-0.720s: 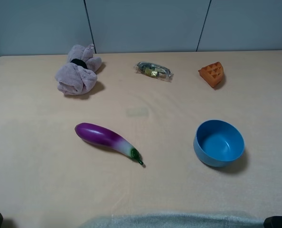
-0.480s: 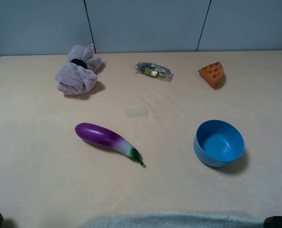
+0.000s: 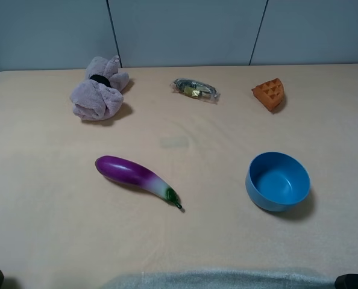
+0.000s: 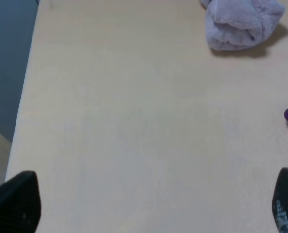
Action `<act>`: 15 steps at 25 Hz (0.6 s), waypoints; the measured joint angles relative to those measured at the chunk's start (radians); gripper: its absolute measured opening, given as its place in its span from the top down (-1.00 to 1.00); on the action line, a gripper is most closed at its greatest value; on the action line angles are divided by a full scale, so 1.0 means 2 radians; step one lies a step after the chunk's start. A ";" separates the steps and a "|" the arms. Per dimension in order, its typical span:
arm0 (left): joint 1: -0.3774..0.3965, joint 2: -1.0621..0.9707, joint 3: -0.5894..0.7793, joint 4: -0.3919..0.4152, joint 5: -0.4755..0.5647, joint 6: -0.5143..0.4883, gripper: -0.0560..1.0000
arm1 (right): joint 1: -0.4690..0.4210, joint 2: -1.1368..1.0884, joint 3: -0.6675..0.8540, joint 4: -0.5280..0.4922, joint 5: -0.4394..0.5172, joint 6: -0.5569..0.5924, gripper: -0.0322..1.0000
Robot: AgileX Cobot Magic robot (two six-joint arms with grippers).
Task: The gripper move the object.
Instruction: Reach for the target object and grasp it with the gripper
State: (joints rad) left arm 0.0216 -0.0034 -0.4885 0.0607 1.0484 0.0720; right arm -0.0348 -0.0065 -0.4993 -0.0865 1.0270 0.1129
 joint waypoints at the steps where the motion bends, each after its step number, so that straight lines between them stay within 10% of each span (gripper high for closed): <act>1: 0.000 0.000 0.000 0.000 0.000 0.000 -0.91 | 0.000 0.000 0.000 0.003 0.000 0.000 -0.40; 15: 0.000 0.000 0.000 0.000 0.000 0.000 -0.91 | 0.000 0.123 -0.023 0.094 0.000 -0.087 -0.40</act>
State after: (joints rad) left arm 0.0216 -0.0034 -0.4885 0.0607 1.0484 0.0720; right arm -0.0348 0.2402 -0.5444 0.1016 1.0261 -0.0617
